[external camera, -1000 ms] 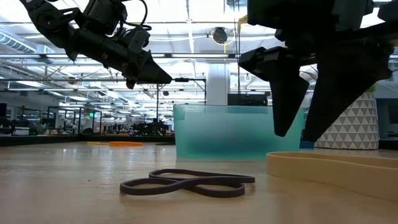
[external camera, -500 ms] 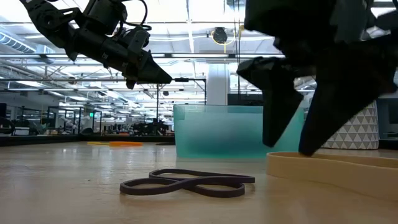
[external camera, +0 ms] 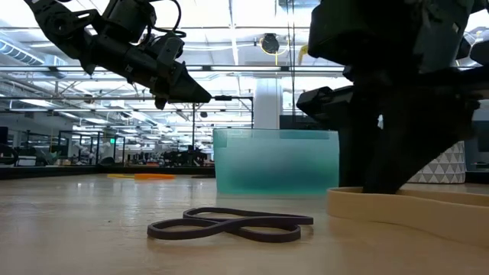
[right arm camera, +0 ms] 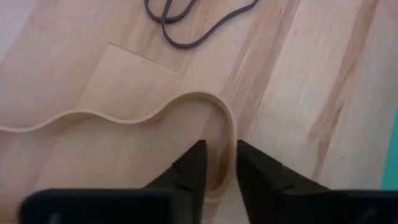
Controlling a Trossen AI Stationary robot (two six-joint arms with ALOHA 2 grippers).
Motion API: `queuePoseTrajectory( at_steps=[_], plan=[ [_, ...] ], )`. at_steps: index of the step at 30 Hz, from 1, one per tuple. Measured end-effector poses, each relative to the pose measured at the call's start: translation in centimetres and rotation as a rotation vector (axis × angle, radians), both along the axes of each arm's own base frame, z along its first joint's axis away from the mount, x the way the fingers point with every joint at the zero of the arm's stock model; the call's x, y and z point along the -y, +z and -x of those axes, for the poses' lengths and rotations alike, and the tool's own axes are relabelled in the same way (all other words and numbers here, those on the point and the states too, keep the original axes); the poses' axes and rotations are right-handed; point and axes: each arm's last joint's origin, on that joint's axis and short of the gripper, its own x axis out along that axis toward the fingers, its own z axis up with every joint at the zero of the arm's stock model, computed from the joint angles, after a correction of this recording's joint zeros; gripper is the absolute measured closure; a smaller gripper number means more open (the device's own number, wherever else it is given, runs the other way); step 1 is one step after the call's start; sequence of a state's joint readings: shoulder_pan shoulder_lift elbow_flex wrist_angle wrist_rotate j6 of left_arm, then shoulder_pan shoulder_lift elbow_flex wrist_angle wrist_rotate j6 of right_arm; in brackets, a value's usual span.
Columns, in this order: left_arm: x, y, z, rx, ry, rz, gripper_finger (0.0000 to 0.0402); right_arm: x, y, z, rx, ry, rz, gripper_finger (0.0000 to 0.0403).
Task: Pick and place rubber bands into bin
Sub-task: Put the brown rubber band into the green bin
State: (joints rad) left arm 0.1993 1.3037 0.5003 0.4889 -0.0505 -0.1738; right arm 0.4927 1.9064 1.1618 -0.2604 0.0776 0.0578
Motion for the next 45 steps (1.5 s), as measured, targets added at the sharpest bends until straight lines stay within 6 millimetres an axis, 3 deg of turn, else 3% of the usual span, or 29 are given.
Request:
queuePoseTrajectory(
  at_steps=[4,11,15,19,22,27,34,40,45],
  plan=[
    [0.0,0.0,0.0,0.0,0.0,0.0,0.036,-0.1,0.3,0.1,0.036,0.054,0.06,0.0395],
    [0.0,0.0,0.0,0.001,0.003,0.008,0.036,0.5,4.8,0.6,0.187,0.079,0.123,0.04],
    [0.0,0.0,0.0,0.0,0.002,0.005,0.036,2.3,8.6,0.9,0.302,0.069,0.116,0.0401],
    [0.0,0.0,0.0,0.0,0.002,0.005,0.036,4.5,11.6,1.1,0.427,0.02,0.238,0.0402],
    [0.0,0.0,0.0,0.0,0.003,0.005,0.036,6.5,13.4,1.1,0.493,-0.03,0.314,0.0402],
    [0.0,0.0,0.0,-0.003,0.002,0.005,0.036,9.9,15.2,1.0,0.546,-0.105,0.289,0.0402],
    [0.0,-0.1,0.0,-0.008,0.004,0.006,0.036,14.7,14.3,0.4,0.515,-0.262,0.222,0.0402],
    [0.0,-0.1,0.0,-0.009,0.005,0.006,0.036,18.0,9.9,1.5,0.433,-0.331,0.091,0.0402],
    [0.0,-0.1,0.0,-0.009,0.005,0.006,0.036,19.4,6.1,3.1,0.434,-0.414,0.056,0.0403]
  ],
)
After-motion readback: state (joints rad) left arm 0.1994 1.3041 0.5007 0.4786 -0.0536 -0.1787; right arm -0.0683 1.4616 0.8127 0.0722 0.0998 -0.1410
